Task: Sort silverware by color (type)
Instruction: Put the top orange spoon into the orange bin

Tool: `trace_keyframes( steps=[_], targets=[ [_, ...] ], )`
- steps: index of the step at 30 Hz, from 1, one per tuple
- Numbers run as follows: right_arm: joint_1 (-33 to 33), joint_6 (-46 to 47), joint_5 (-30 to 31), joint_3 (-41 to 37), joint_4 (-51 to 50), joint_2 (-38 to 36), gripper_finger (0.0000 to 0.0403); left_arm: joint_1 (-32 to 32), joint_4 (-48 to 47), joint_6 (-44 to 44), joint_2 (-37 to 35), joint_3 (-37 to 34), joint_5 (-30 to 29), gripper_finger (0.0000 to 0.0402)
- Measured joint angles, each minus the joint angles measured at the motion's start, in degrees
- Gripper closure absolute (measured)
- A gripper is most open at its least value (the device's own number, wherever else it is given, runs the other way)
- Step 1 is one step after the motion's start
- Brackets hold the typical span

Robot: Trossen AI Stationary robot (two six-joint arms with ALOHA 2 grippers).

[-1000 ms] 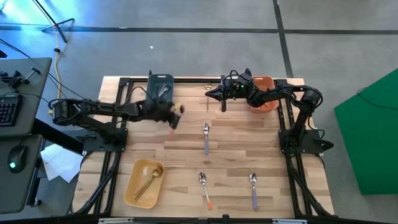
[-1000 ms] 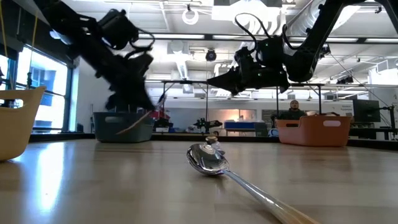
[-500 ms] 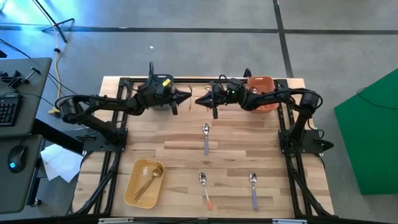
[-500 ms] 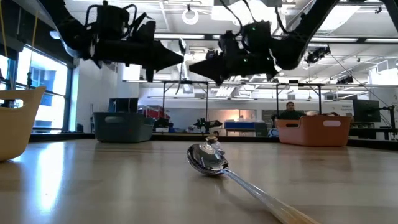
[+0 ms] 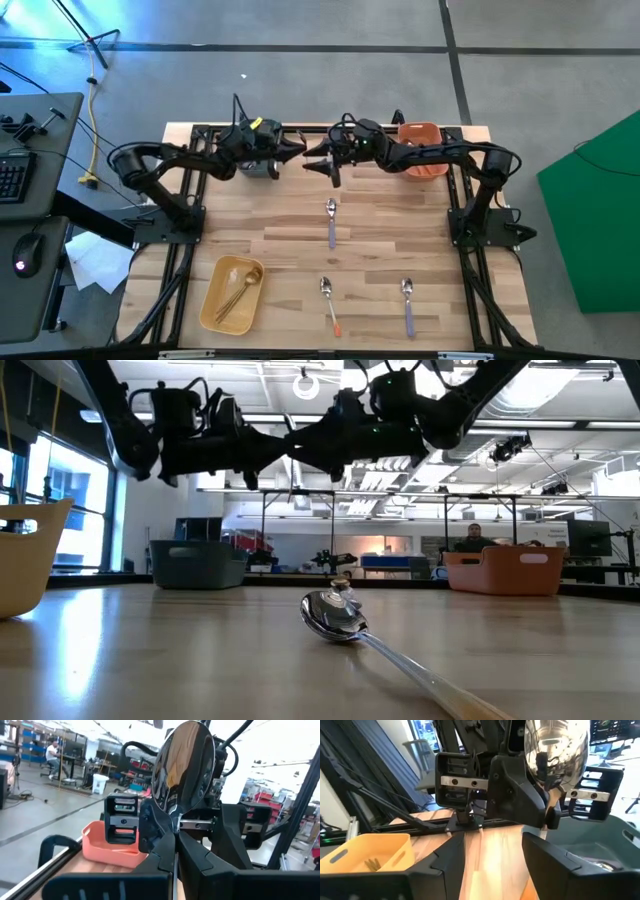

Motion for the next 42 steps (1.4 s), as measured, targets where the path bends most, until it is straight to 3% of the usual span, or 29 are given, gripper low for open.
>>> trace_keyframes(
  steps=[7,12,14,20,32,36,42],
  targets=[
    [-0.15,-1.25,0.85,0.09,-5.64,-1.98,0.0234,0.89,1.48,-1.69,1.37,0.0,1.37,0.0401],
    [-0.16,-4.26,6.34,0.09,-12.84,-5.12,0.0235,1.72,1.42,-1.67,1.38,0.0,1.93,0.0401],
    [-0.26,-4.95,9.04,0.09,-12.89,-5.1,0.0235,1.83,1.44,-1.66,1.38,0.0,1.93,0.0401],
    [-0.57,-1.04,9.65,0.1,-8.1,-3.98,0.0235,0.81,1.53,-1.54,1.38,0.0,1.67,0.0401],
    [0.21,0.85,7.78,0.13,-4.99,-1.73,0.0239,-1.99,2.13,-0.63,1.38,0.04,-0.89,0.0401],
    [0.61,-0.16,6.63,0.13,-5.05,-1.73,0.0272,-2.1,4.63,-1.42,1.38,0.04,-1.02,0.0401],
    [0.63,-0.62,5.35,0.11,-4.68,-1.73,0.0379,-2.08,5.28,-3.7,1.38,0.04,-1.33,0.0401]
  ],
)
